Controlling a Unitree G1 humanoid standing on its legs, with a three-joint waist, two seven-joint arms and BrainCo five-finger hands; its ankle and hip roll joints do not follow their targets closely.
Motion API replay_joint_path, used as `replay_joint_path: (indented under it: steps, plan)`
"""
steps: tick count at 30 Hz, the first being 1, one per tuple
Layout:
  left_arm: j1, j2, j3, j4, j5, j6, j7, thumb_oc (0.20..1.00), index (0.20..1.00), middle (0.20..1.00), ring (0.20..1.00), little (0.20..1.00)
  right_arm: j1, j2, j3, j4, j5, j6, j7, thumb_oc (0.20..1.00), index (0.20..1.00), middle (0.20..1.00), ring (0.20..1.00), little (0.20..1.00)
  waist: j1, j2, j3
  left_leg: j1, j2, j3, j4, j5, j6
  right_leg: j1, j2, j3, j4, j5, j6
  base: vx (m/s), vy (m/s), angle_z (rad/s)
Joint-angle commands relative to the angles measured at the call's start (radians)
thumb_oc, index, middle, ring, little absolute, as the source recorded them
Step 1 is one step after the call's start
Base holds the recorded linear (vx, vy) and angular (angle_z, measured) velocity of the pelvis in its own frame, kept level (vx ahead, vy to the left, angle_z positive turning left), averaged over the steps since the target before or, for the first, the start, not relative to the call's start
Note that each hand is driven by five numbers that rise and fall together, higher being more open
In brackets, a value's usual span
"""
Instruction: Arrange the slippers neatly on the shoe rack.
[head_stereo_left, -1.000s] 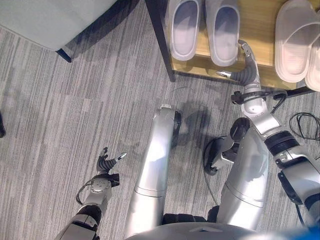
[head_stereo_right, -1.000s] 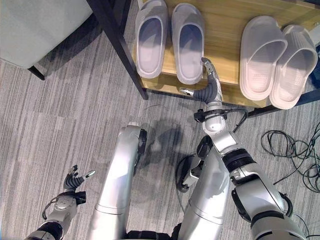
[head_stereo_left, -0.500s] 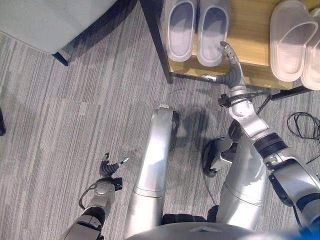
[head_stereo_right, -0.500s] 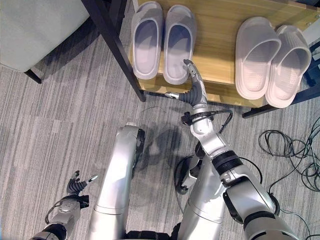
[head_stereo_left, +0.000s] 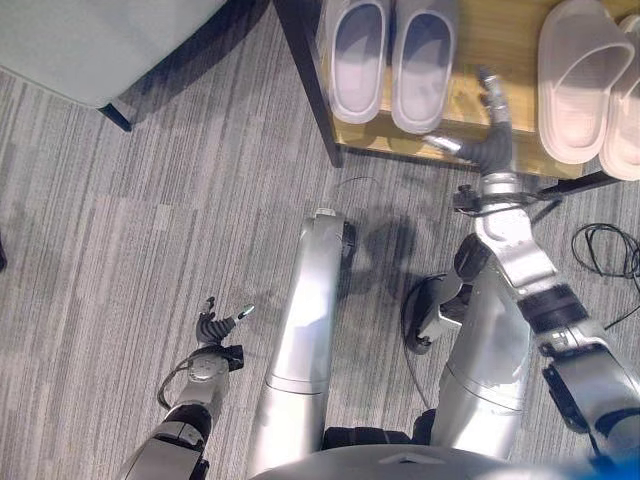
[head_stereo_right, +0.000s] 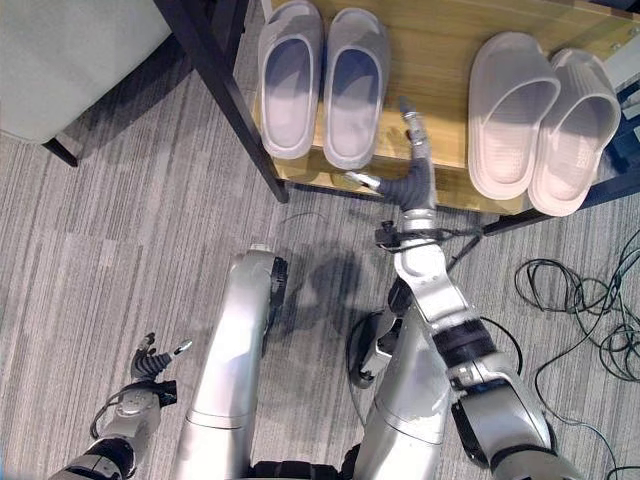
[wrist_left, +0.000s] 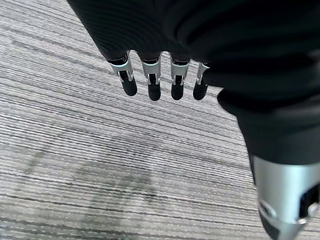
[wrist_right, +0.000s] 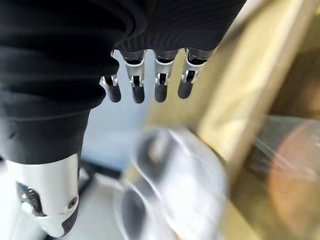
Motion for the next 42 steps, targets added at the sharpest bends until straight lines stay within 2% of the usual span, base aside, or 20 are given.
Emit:
replay_joint_path:
  steps: [1,2,7,8,12,14,16,18,20,22,25,27,28,29,30,31,32,36,37,42]
  plan:
    - [0.028,-0.022,0.026,0.037,0.035,-0.023,0.036,1.0,1.0,1.0,1.0,1.0,0.003,-0.029,-0.052,-0.124,0.029,-0.105,-0.022,1.0,1.0,1.0,1.0,1.0,0.028,-0.05,-0.007,0.038,-0.016,-0.069,-0.021,-0.046,0.012,0.12,-0.031,0.093,0.056,0.091,0.0,-0.03,0.028,-0.01]
    - [0.029,-0.022,0.025,0.036,0.035,-0.023,0.036,1.0,1.0,1.0,1.0,1.0,0.007,-0.029,-0.055,-0.129,0.029,-0.104,-0.021,1.0,1.0,1.0,1.0,1.0,0.029,-0.049,-0.007,0.038,-0.017,-0.07,-0.023,-0.043,0.013,0.121,-0.032,0.091,0.053,0.093,0.0,-0.07,0.054,-0.03]
    - [-0.009,0.001,0.058,-0.026,0.035,-0.04,0.03,1.0,1.0,1.0,1.0,1.0,0.14,-0.129,-0.079,-0.138,-0.052,-0.085,0.017,1.0,1.0,1.0,1.0,1.0,0.022,-0.085,-0.02,0.038,0.006,-0.085,-0.2,0.028,0.014,0.139,-0.058,0.03,-0.156,0.124,0.004,-0.13,-0.007,-0.04]
    - [-0.028,0.008,0.061,-0.054,0.048,-0.05,0.042,1.0,1.0,1.0,1.0,1.0,0.205,-0.129,-0.088,-0.071,-0.096,-0.067,0.002,1.0,1.0,1.0,1.0,1.0,0.008,-0.092,-0.061,0.038,0.019,-0.094,-0.303,0.068,0.014,0.143,-0.062,-0.015,-0.267,0.147,0.005,-0.14,0.015,0.06]
    - [-0.053,0.023,0.064,-0.101,0.061,-0.047,0.061,1.0,1.0,1.0,1.0,1.0,0.227,-0.092,-0.089,0.018,-0.068,-0.061,-0.012,1.0,1.0,1.0,1.0,1.0,-0.009,-0.091,-0.131,0.038,0.046,-0.098,-0.465,0.147,0.018,0.135,-0.06,-0.085,-0.433,0.177,0.005,-0.1,0.034,0.0]
    - [-0.067,0.021,0.093,-0.094,0.029,-0.029,0.048,1.0,1.0,1.0,1.0,1.0,0.239,-0.076,-0.06,0.018,-0.053,-0.047,0.024,1.0,1.0,1.0,1.0,1.0,-0.041,-0.086,-0.18,0.048,0.066,-0.097,-0.574,0.201,0.015,0.143,-0.04,-0.124,-0.547,0.198,-0.005,-0.12,0.023,-0.01]
    - [-0.062,0.015,0.099,-0.088,0.02,-0.027,0.045,1.0,1.0,1.0,1.0,1.0,0.248,-0.072,-0.05,0.029,-0.061,-0.038,0.032,1.0,1.0,1.0,1.0,1.0,-0.048,-0.084,-0.18,0.084,0.073,-0.095,-0.621,0.218,0.017,0.169,-0.03,-0.132,-0.589,0.213,-0.006,-0.13,-0.004,-0.22]
    - [-0.056,-0.026,0.078,-0.06,0.023,-0.021,0.039,1.0,1.0,1.0,1.0,1.0,0.251,-0.04,0.005,0.138,-0.077,-0.01,0.047,1.0,1.0,1.0,1.0,1.0,-0.061,-0.079,-0.182,0.227,0.108,-0.084,-0.805,0.287,0.01,0.298,-0.005,-0.167,-0.778,0.257,-0.01,-0.24,-0.069,-0.19]
    - [-0.054,-0.036,0.071,-0.053,0.025,-0.019,0.037,1.0,1.0,1.0,1.0,1.0,0.258,-0.033,0.012,0.163,-0.082,-0.005,0.049,1.0,1.0,1.0,1.0,1.0,-0.061,-0.075,-0.179,0.279,0.111,-0.084,-0.865,0.306,0.009,0.346,0.004,-0.175,-0.839,0.274,-0.005,-0.14,-0.061,-0.09]
    - [-0.02,-0.073,0.06,0.019,0.031,0.001,-0.004,1.0,1.0,1.0,1.0,1.0,0.308,-0.004,0.045,0.373,-0.099,0.035,0.073,1.0,1.0,1.0,1.0,1.0,-0.058,-0.058,-0.187,0.499,0.126,-0.077,-1.108,0.375,0.007,0.549,0.03,-0.21,-1.09,0.351,0.022,-0.13,-0.095,0.01]
    - [0.012,-0.09,0.057,0.065,0.046,0.021,-0.03,1.0,1.0,1.0,1.0,1.0,0.338,0.029,0.036,0.484,-0.07,0.051,0.091,1.0,1.0,1.0,1.0,1.0,-0.051,-0.05,-0.197,0.641,0.137,-0.077,-1.25,0.414,0.007,0.676,0.049,-0.236,-1.222,0.391,0.036,0.0,-0.07,-0.04]
    - [0.069,-0.105,0.076,0.118,0.059,0.041,-0.065,1.0,1.0,1.0,1.0,1.0,0.383,0.067,0.01,0.639,-0.034,0.064,0.112,1.0,1.0,1.0,1.0,1.0,-0.043,-0.036,-0.224,0.843,0.139,-0.068,-1.455,0.474,0.001,0.875,0.076,-0.278,-1.416,0.46,0.067,0.1,-0.113,-0.04]
    - [0.085,-0.107,0.075,0.128,0.07,0.046,-0.071,1.0,1.0,1.0,1.0,1.0,0.397,0.076,0.004,0.678,-0.028,0.068,0.118,1.0,1.0,1.0,1.0,1.0,-0.04,-0.036,-0.231,0.889,0.142,-0.062,-1.498,0.49,-0.006,0.933,0.079,-0.292,-1.477,0.476,0.072,0.09,-0.088,0.13]
    - [0.098,-0.112,0.085,0.147,0.077,0.057,-0.083,1.0,1.0,1.0,1.0,1.0,0.415,0.085,-0.006,0.75,-0.022,0.076,0.13,1.0,1.0,1.0,1.0,1.0,-0.037,-0.024,-0.25,0.979,0.138,-0.06,-1.616,0.552,-0.007,1.007,0.092,-0.309,-1.573,0.537,0.079,0.12,-0.085,0.17]
    - [0.107,-0.117,0.086,0.164,0.094,0.063,-0.089,1.0,1.0,1.0,1.0,1.0,0.426,0.099,-0.013,0.806,-0.008,0.085,0.147,1.0,1.0,1.0,1.0,1.0,-0.032,-0.015,-0.266,1.085,0.141,-0.046,-1.731,0.584,-0.014,1.099,0.11,-0.315,-1.677,0.576,0.09,0.1,-0.044,0.08]
    - [0.107,-0.117,0.086,0.164,0.094,0.063,-0.089,1.0,1.0,1.0,1.0,1.0,0.426,0.099,-0.013,0.806,-0.008,0.085,0.147,1.0,1.0,1.0,1.0,1.0,-0.032,-0.015,-0.266,1.086,0.141,-0.046,-1.731,0.584,-0.014,1.099,0.11,-0.315,-1.678,0.576,0.09,0.24,-0.08,-0.04]
    - [0.127,-0.127,0.092,0.183,0.117,0.07,-0.103,1.0,1.0,1.0,1.0,1.0,0.447,0.104,-0.005,0.883,-0.038,0.1,0.168,1.0,1.0,1.0,1.0,1.0,-0.022,0.003,-0.306,1.233,0.146,-0.032,-1.91,0.648,-0.024,1.229,0.129,-0.338,-1.839,0.641,0.118,0.19,-0.074,-0.07]
    - [0.153,-0.131,0.102,0.202,0.148,0.081,-0.115,1.0,1.0,1.0,1.0,1.0,0.48,0.118,-0.019,0.931,-0.038,0.107,0.2,1.0,1.0,1.0,1.0,1.0,-0.02,0.024,-0.362,1.397,0.167,-0.01,-2.083,0.711,-0.041,1.385,0.147,-0.355,-1.994,0.693,0.136,0.18,-0.091,-0.1]
    - [0.158,-0.135,0.109,0.219,0.163,0.086,-0.116,1.0,1.0,1.0,1.0,1.0,0.489,0.122,-0.013,0.938,-0.048,0.107,0.211,1.0,1.0,1.0,1.0,1.0,-0.018,0.032,-0.391,1.458,0.165,0.001,-2.14,0.729,-0.048,1.446,0.165,-0.356,-2.056,0.709,0.138,0.16,-0.124,-0.1]
    - [0.199,-0.163,0.117,0.247,0.184,0.095,-0.127,1.0,1.0,1.0,1.0,1.0,0.523,0.127,-0.001,0.885,-0.066,0.099,0.236,1.0,1.0,1.0,1.0,1.0,-0.009,0.036,-0.434,1.551,0.149,0.014,-2.166,0.739,-0.066,1.6,0.188,-0.368,-2.205,0.746,0.138,0.07,-0.101,0.0]
